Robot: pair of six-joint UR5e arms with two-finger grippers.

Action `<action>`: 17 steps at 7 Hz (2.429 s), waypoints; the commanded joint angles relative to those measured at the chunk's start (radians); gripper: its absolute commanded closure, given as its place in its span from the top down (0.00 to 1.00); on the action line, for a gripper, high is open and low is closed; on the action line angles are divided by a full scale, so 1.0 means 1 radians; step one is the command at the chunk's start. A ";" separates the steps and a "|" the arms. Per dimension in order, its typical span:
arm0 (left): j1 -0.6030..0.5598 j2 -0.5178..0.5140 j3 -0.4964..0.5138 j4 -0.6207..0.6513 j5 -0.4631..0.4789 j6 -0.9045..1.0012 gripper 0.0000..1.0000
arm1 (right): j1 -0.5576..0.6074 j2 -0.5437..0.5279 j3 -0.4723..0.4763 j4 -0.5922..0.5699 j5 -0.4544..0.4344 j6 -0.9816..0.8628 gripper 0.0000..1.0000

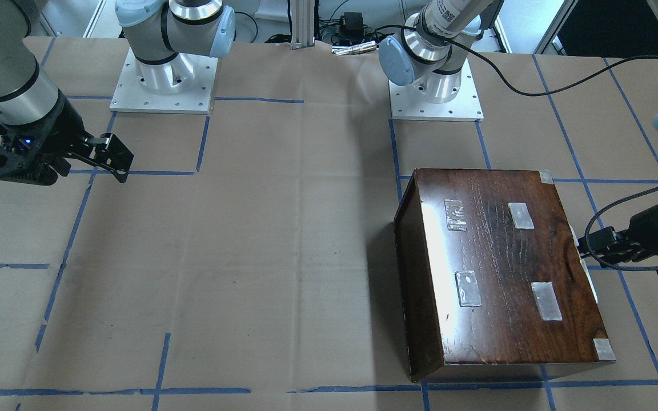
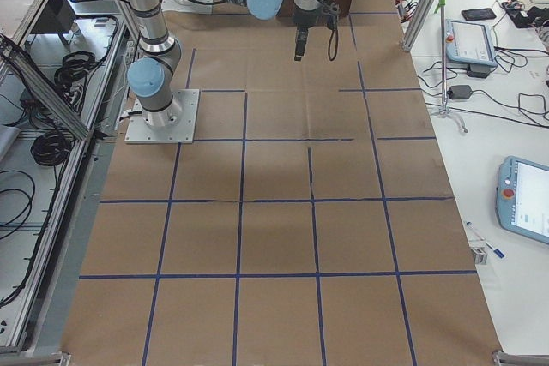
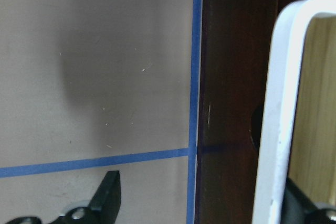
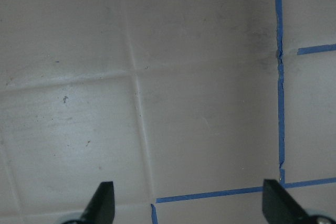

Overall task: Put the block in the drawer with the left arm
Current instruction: 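Pull the drawer open outward with the left gripper, then release the handle and grasp the yellow cube with the left gripper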

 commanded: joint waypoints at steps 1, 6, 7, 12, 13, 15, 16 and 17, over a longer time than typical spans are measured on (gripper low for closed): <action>0.004 -0.009 0.041 0.010 0.005 0.001 0.99 | 0.000 0.000 -0.001 0.000 0.000 0.000 1.00; 0.038 -0.043 0.088 0.011 0.051 0.013 0.99 | 0.000 0.000 0.000 0.000 0.000 0.000 1.00; 0.041 -0.043 0.093 0.011 0.052 0.027 0.99 | 0.000 0.000 0.000 0.000 0.000 0.000 1.00; 0.089 -0.054 0.121 0.011 0.088 0.093 0.99 | 0.000 0.000 0.000 0.000 0.000 0.000 1.00; 0.093 -0.072 0.142 0.011 0.088 0.102 0.99 | 0.000 0.000 0.000 0.000 0.000 0.000 1.00; 0.105 -0.081 0.174 0.007 0.088 0.113 0.99 | 0.000 0.000 0.000 0.000 0.000 0.000 1.00; 0.110 -0.086 0.175 0.008 0.091 0.115 0.99 | 0.000 0.000 -0.001 0.000 0.000 0.000 1.00; 0.112 -0.087 0.175 0.010 0.107 0.125 0.99 | 0.000 0.000 0.000 0.000 0.000 0.000 1.00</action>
